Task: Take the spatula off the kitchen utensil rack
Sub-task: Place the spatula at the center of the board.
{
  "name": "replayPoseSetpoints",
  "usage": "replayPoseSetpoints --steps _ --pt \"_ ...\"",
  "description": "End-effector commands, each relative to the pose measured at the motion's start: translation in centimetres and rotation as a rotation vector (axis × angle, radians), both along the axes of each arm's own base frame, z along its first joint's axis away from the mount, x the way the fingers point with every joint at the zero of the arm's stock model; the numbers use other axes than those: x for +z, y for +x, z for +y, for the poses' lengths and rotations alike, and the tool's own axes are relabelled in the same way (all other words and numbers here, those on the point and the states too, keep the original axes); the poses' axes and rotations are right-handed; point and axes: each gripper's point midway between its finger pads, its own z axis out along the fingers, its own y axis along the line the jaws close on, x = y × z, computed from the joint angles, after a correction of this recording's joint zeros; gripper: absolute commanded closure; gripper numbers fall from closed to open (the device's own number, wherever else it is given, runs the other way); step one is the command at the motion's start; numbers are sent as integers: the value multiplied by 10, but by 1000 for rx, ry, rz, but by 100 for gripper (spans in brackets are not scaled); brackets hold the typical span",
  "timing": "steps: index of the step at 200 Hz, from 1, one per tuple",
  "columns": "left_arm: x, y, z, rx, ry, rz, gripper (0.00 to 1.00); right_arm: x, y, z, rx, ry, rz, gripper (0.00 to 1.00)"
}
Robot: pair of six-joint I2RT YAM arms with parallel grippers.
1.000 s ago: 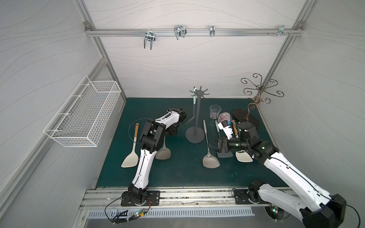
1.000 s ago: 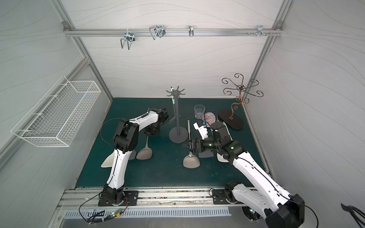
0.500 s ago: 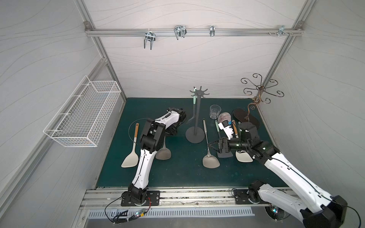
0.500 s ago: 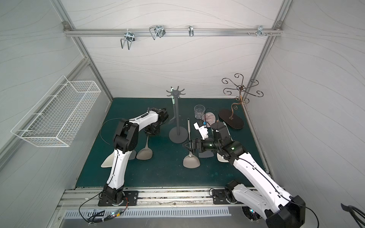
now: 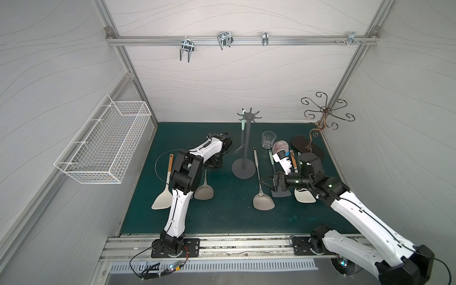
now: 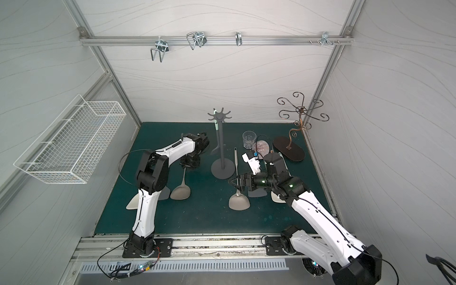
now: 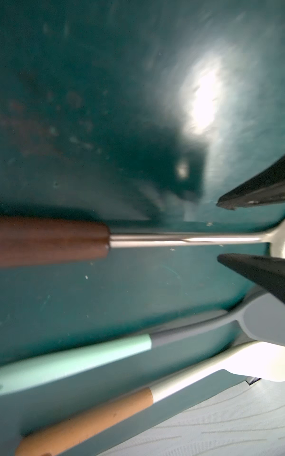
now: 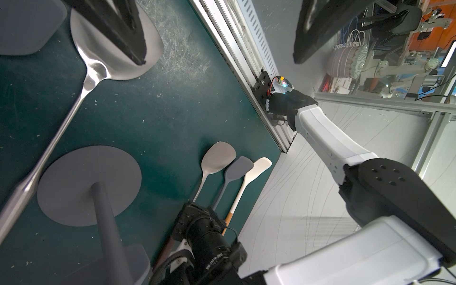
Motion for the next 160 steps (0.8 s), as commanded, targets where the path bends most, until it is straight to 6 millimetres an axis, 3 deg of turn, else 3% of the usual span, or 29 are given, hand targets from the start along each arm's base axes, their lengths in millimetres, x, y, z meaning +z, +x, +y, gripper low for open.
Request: replayPoseSetpoints --steps 1,53,80,134,160 --pt "35 -4 -4 -1 -71 -78 59 7 -4 -6 -4 -5 -20 6" --pt "79 -21 4 22 -204 -200 49 22 -11 -14 -22 -12 -46 1" --pt "111 -36 2 7 -306 -296 37 29 -18 -21 -41 -14 -60 1" --pt "179 -80 7 -17 -501 -561 1 56 -37 -34 -50 12 -119 1" --pt "202 -104 11 -49 -583 -676 1 67 -44 -42 -61 11 -152 1"
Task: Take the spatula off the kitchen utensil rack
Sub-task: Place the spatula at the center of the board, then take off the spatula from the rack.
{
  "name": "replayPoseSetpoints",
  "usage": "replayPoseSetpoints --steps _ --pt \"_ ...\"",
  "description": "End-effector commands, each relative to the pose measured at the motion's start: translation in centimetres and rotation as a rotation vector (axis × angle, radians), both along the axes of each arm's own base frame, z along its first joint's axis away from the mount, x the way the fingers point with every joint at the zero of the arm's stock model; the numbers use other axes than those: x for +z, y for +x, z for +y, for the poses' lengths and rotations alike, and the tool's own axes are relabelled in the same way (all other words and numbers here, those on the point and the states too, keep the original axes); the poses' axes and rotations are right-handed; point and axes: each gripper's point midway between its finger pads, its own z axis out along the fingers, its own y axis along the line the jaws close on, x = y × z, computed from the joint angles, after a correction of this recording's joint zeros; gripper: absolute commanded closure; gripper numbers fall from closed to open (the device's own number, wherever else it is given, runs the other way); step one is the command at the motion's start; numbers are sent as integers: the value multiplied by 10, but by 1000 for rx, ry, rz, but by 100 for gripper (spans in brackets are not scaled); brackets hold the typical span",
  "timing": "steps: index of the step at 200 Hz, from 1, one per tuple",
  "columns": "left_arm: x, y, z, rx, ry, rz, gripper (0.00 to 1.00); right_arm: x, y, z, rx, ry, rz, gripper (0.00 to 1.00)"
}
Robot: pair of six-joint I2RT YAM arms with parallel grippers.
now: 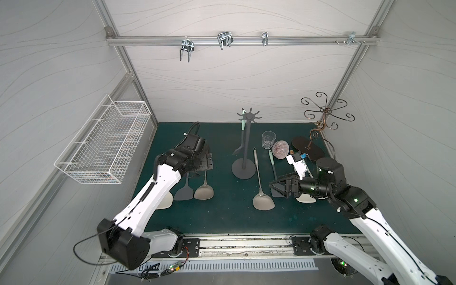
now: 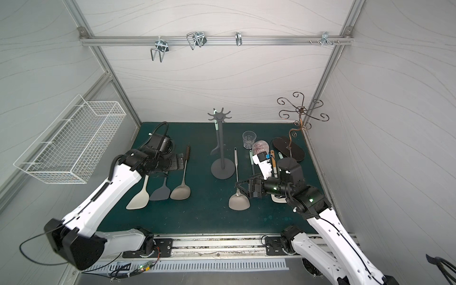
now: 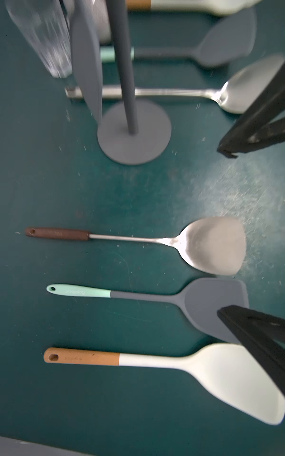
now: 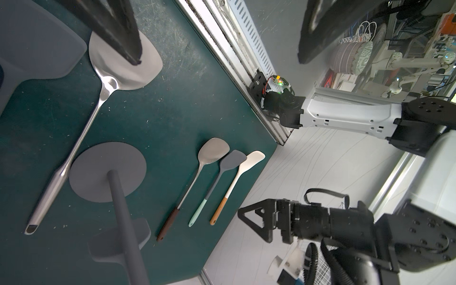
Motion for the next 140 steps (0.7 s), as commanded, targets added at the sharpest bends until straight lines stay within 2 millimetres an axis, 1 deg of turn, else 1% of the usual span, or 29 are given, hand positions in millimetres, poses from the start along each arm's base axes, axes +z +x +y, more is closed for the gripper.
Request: replayPoseSetpoints --steps 1,11,34,42,58,81,104,122,140 --pt "22 -12 -2 -20 -89 -115 1 11 -10 -9 -7 -16 -33 1" --pt "32 -21 1 -29 -113 -164 1 13 -12 -12 -16 -21 -44 1" --pt "55 -38 -2 -80 -192 -298 1 14 -11 -19 -51 -38 -73 1" --pt "64 -40 -5 -109 -220 -347 1 14 -8 -21 -65 -46 -82 1" --pt "72 -43 -9 -134 -260 -410 1 12 -2 -24 -98 -66 -95 1" --pt "73 -40 -17 -166 -288 -435 1 7 8 -26 -130 -95 -106 1" --pt "70 -31 -27 -202 -303 -439 0 0 19 -26 -155 -131 -109 1" --pt "69 -21 -35 -219 -319 -461 1 -5 28 -25 -168 -156 -110 1" --pt "65 -7 -42 -229 -335 -491 0 -12 42 -26 -213 -188 -102 1"
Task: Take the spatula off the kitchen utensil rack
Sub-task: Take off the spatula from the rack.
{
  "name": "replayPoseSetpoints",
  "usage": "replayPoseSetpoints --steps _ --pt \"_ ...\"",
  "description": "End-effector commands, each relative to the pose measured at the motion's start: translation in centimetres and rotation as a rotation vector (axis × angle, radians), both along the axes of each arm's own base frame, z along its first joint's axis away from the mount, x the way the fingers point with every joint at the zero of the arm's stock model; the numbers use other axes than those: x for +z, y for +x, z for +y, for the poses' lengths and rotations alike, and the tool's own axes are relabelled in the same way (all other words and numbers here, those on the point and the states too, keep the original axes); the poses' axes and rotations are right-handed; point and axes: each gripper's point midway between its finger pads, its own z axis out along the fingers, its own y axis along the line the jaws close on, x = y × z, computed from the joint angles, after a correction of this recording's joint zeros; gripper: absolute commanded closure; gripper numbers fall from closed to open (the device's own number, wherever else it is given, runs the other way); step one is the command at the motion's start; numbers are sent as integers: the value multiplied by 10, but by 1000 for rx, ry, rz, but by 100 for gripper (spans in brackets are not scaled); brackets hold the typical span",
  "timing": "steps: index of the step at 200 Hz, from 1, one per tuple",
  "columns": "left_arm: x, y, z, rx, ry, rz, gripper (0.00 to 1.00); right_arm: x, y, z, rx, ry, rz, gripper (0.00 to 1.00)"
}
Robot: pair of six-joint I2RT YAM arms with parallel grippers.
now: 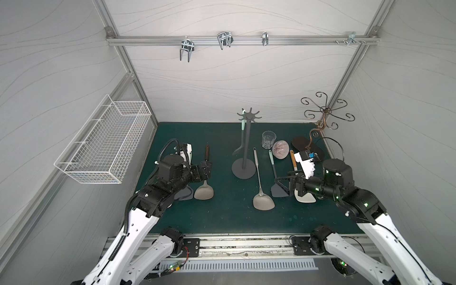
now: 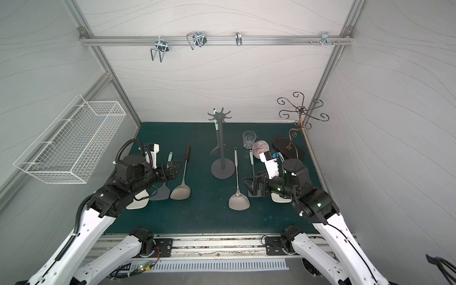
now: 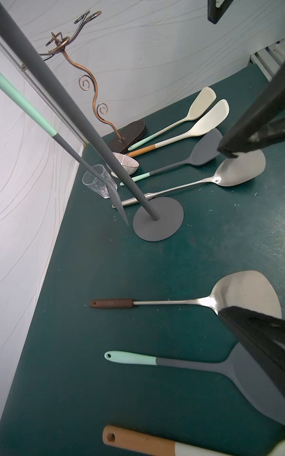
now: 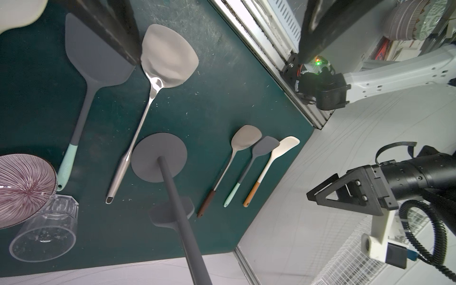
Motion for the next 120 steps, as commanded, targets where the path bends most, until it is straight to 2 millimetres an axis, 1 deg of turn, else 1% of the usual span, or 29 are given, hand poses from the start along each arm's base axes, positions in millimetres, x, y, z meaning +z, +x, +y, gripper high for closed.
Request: replayPoseSetpoints --steps 1,30,51,78,99,120 --pt "21 21 -16 -46 -57 -130 0 -7 18 -3 -58 -49 -23 1" --pt "15 46 -32 -84 -133 -143 0 -16 42 -7 -158 -92 -4 1" --pt "8 62 -39 -95 -156 -171 0 -16 52 -3 -170 -87 -6 1" --pt "2 78 -40 -84 -160 -211 1 -16 65 -2 -206 -67 8 1" --pt "2 91 -49 -110 -187 -206 1 -15 73 -2 -227 -46 40 1" --pt "0 101 -61 -178 -189 -202 0 -14 79 0 -221 -25 41 1"
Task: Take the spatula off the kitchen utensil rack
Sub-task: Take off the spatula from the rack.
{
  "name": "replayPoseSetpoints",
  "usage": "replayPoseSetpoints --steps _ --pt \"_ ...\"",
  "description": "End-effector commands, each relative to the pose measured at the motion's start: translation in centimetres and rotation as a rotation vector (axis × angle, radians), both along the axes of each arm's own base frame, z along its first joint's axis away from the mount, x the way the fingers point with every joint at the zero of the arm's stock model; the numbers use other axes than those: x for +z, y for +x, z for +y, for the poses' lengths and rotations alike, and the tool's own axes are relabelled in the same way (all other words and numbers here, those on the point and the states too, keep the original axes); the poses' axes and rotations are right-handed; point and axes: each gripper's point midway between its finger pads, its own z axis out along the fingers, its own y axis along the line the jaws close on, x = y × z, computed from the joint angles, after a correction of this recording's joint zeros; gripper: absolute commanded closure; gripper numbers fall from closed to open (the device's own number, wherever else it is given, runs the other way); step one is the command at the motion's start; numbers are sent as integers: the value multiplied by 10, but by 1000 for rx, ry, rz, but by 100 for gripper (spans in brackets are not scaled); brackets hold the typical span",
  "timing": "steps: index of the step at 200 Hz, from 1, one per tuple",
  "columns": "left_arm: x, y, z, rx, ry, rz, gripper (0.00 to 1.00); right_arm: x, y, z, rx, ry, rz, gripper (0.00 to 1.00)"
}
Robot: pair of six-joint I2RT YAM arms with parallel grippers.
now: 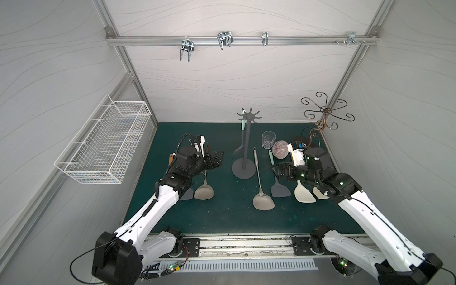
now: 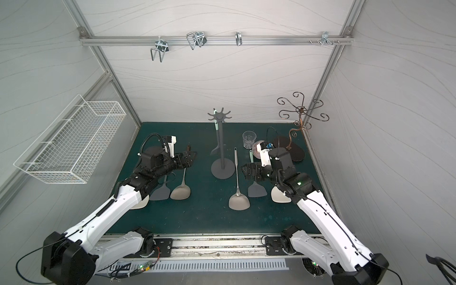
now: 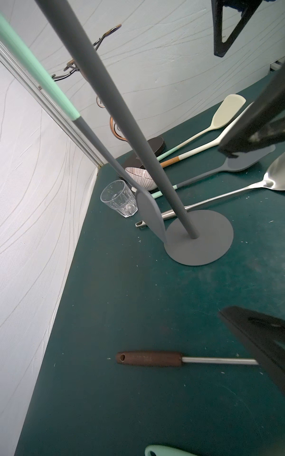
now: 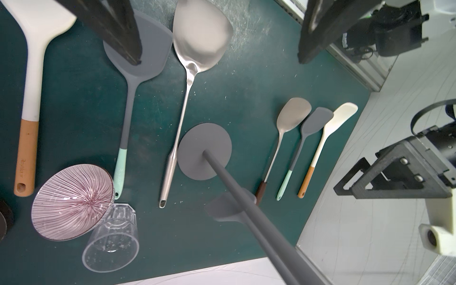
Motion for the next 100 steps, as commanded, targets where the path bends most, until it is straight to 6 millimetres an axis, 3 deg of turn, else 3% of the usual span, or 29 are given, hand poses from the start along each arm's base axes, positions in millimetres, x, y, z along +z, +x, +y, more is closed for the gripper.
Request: replayPoseSetpoints --steps 1,47,100 --pt "38 17 -17 -85 -62 -131 0 19 11 3 -16 63 -36 1" --pt "57 40 -32 -305 -164 -262 1 26 28 14 22 114 -67 1" --pt "62 41 -67 -653 -168 -371 1 32 39 31 111 115 -83 1"
